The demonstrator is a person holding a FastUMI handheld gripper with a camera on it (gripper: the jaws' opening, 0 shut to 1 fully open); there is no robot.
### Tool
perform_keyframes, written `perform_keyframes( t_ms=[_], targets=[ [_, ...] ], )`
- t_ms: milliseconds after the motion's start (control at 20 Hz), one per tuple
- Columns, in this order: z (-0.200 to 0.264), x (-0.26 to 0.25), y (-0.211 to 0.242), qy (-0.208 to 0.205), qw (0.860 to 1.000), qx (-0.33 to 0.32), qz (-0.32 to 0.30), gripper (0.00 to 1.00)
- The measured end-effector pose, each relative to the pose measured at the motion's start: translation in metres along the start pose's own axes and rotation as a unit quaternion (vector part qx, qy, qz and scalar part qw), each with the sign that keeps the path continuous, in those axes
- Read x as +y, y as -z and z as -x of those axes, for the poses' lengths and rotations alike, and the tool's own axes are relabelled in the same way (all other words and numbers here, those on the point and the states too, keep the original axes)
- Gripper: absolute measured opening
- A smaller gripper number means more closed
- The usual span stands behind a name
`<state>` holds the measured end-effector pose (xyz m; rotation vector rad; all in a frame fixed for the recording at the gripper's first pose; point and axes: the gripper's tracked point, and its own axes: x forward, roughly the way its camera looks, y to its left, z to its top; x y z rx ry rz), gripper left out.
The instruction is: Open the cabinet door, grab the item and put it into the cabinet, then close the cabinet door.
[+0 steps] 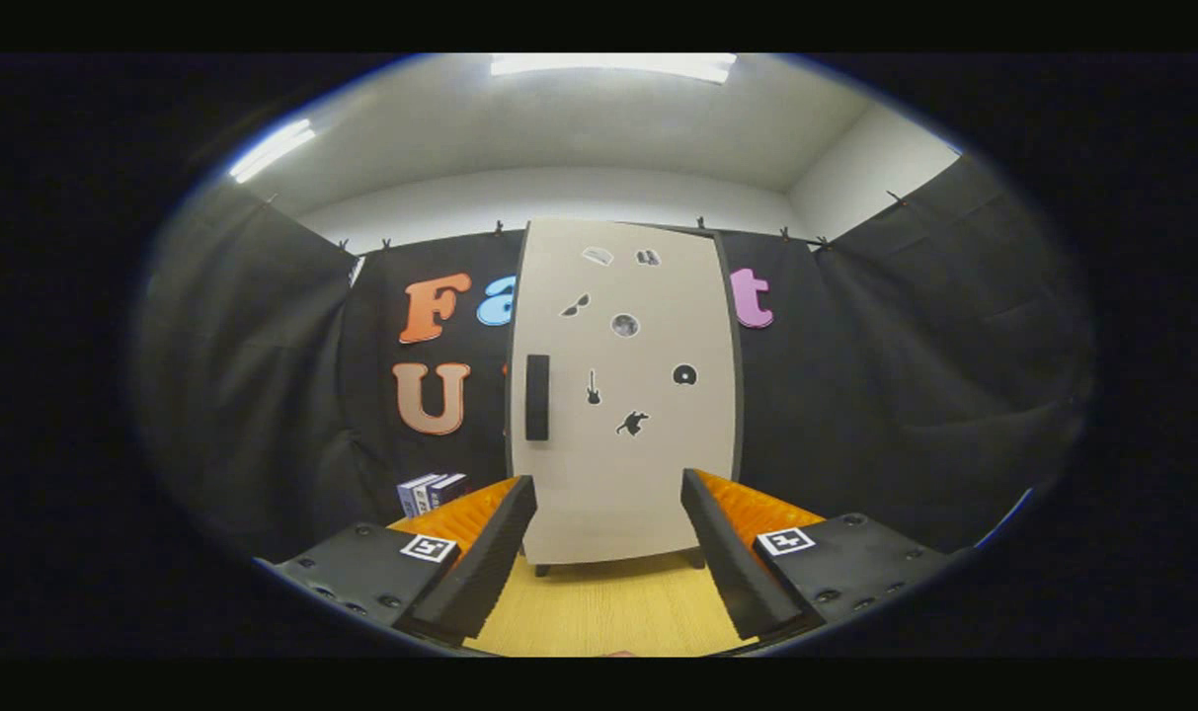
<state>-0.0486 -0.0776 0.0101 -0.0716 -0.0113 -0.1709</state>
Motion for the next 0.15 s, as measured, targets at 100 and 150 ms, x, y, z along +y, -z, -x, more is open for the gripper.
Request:
perform_keyframes(
  t_ms=[100,150],
  targets=[
    [-0.0020,0.0045,0.0038,-0.003,1.000,0.008,-0.007,0.95],
    [-0.0022,0.0060,0.0059,-0.004,1.000,0.013,-0.010,0.95]
  ],
)
